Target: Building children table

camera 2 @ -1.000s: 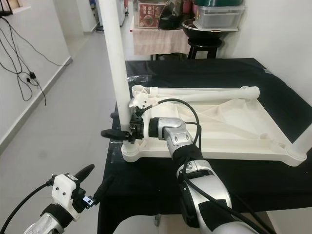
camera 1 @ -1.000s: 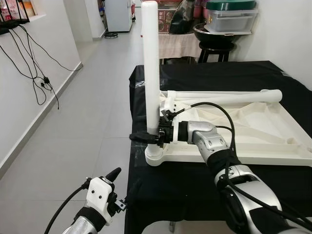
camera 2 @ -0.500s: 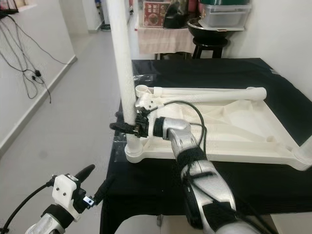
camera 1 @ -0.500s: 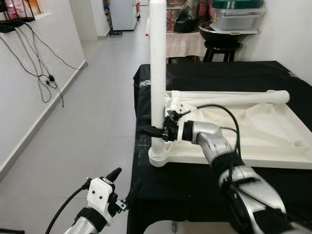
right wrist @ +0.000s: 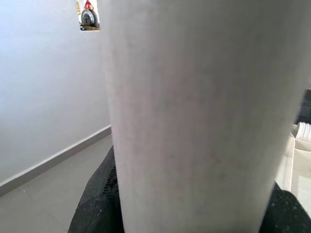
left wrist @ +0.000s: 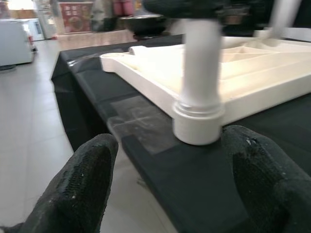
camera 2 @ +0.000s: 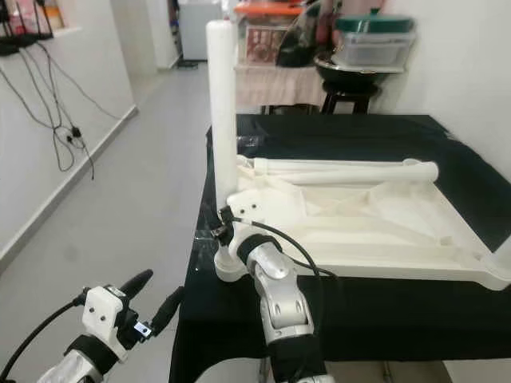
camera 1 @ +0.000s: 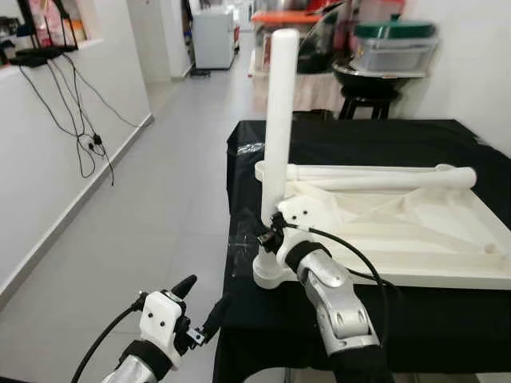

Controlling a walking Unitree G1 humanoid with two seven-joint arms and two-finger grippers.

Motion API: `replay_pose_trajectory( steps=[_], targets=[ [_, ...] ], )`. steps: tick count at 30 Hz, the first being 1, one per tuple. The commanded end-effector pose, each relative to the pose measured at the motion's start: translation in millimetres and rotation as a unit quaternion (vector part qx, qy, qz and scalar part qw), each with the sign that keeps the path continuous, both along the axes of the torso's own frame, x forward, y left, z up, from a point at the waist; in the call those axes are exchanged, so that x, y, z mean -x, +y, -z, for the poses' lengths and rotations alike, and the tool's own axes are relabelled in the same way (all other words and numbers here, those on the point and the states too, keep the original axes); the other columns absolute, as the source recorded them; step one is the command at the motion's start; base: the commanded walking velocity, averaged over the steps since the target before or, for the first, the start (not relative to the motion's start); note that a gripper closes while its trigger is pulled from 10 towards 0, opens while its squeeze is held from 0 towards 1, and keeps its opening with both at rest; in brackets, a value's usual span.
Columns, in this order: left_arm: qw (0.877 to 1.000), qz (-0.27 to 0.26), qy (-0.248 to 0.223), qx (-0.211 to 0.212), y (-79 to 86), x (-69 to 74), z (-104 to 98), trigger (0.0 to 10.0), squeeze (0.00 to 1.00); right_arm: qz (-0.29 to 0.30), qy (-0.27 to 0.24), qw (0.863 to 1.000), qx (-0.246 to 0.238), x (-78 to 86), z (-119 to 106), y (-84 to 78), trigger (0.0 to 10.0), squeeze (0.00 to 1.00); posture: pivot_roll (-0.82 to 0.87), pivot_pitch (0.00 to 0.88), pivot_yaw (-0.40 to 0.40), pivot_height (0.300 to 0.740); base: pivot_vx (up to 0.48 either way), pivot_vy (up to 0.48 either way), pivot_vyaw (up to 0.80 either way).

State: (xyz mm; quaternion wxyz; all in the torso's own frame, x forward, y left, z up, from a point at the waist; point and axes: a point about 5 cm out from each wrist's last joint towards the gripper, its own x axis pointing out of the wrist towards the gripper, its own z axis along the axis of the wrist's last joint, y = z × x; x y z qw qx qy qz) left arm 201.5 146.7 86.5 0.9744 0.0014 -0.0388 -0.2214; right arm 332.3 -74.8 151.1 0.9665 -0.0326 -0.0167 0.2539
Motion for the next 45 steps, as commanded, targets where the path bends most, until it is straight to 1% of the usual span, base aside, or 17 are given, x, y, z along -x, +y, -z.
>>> replay_pose_trajectory(
  steps=[1,2,4,5,7,8,10,11,14,24,25,26,27,35,42,43,45],
  targets=[
    [1.000,-0.001,0.010,-0.003,1.3,0.9,3.8,10.0,0.00,0.020,0.036,0.999,0.021,0.8,19.6,-9.5,10.0,0.00,-0.02,0.000,-0.013,0.740,0.000,0.000,0.00],
    [1.000,-0.003,0.009,-0.004,1.0,0.5,3.5,10.0,0.00,0.010,0.040,0.999,0.015,0.5,15.7,-7.6,10.0,0.78,-0.01,0.000,-0.015,0.740,0.000,0.000,0.00],
    [1.000,-0.003,0.009,-0.004,1.0,0.5,3.5,10.0,0.00,0.010,0.040,0.999,0.015,0.5,15.7,-7.6,10.0,0.78,-0.01,0.000,-0.015,0.740,0.000,0.000,0.00],
    [1.000,-0.005,0.008,-0.004,0.5,0.0,3.4,10.0,0.00,-0.011,0.039,0.999,0.008,-3.2,10.5,-6.0,10.0,1.00,-0.01,0.000,-0.015,0.740,0.000,0.000,0.00],
    [1.000,-0.004,0.009,-0.003,0.1,-0.7,3.4,10.0,0.00,-0.071,0.026,0.997,0.002,-9.8,1.7,-2.1,10.0,1.00,-0.01,0.000,-0.014,0.740,0.000,0.000,0.00],
    [1.000,-0.003,0.009,-0.002,-0.2,-1.3,3.5,10.0,0.00,-0.137,0.012,0.991,0.004,-13.0,-7.8,1.2,10.0,0.21,0.00,0.000,-0.012,0.740,0.000,0.000,0.00],
    [1.000,-0.003,0.009,-0.001,-0.5,-1.7,3.6,10.0,0.00,-0.180,0.003,0.984,0.007,-14.4,-13.7,2.6,10.0,0.21,0.00,0.000,-0.012,0.740,0.000,0.000,0.00],
    [1.000,-0.002,0.010,-0.001,-0.6,-2.1,3.6,10.0,0.00,-0.230,0.000,0.973,0.012,-14.8,-18.4,4.0,10.0,0.00,0.01,0.000,-0.014,0.740,0.000,0.000,0.00],
    [1.000,-0.003,0.009,-0.002,-0.3,-3.4,3.8,10.0,0.00,-0.325,0.002,0.945,0.027,-20.7,-25.7,5.5,10.0,0.00,0.02,0.000,-0.015,0.740,0.000,0.000,0.00],
    [1.000,-0.003,0.010,-0.004,-0.6,-4.1,4.4,10.0,0.00,-0.339,0.031,0.940,0.009,-33.7,-28.3,11.6,10.0,0.00,0.03,0.000,-0.015,0.740,0.000,0.000,0.00],
    [1.000,-0.002,0.010,-0.004,-1.1,-3.8,4.8,10.0,0.00,-0.348,0.047,0.936,-0.004,-35.6,-28.2,13.5,2.0,0.00,0.05,0.000,-0.017,0.740,0.000,0.000,0.00],
    [1.000,-0.002,0.010,-0.004,-1.1,-3.8,4.8,10.0,0.00,-0.348,0.047,0.936,-0.004,-35.6,-28.2,13.5,2.0,0.00,0.05,0.000,-0.017,0.740,0.000,0.000,0.00],
    [1.000,-0.002,0.011,-0.004,-1.7,-3.2,5.1,10.0,0.00,-0.356,0.059,0.933,-0.006,-35.9,-26.1,14.0,0.0,0.00,0.05,0.000,-0.016,0.740,0.000,0.000,0.00],
    [1.000,-0.001,0.012,-0.003,-2.9,-1.4,5.7,10.0,0.00,-0.369,0.076,0.926,-0.013,-34.8,-20.1,9.1,0.0,0.00,0.04,0.000,-0.009,0.740,0.000,0.000,0.00],
    [1.000,0.003,0.014,0.001,-4.3,2.2,5.3,10.0,0.00,-0.281,0.065,0.957,-0.012,-30.9,5.1,-16.1,0.0,0.00,0.02,0.000,-0.012,0.740,0.000,0.000,0.00],
    [1.000,0.003,0.014,0.001,-2.9,3.6,5.2,10.0,0.00,-0.151,0.087,0.985,0.014,-29.0,24.9,-16.3,0.0,0.00,0.01,0.000,-0.022,0.740,0.000,0.000,0.00],
    [1.000,0.003,0.014,0.001,-2.9,3.6,5.2,10.0,0.00,-0.151,0.087,0.985,0.014,-29.0,24.9,-16.3,0.0,0.00,0.01,0.000,-0.022,0.740,0.000,0.000,0.00]
  ],
)
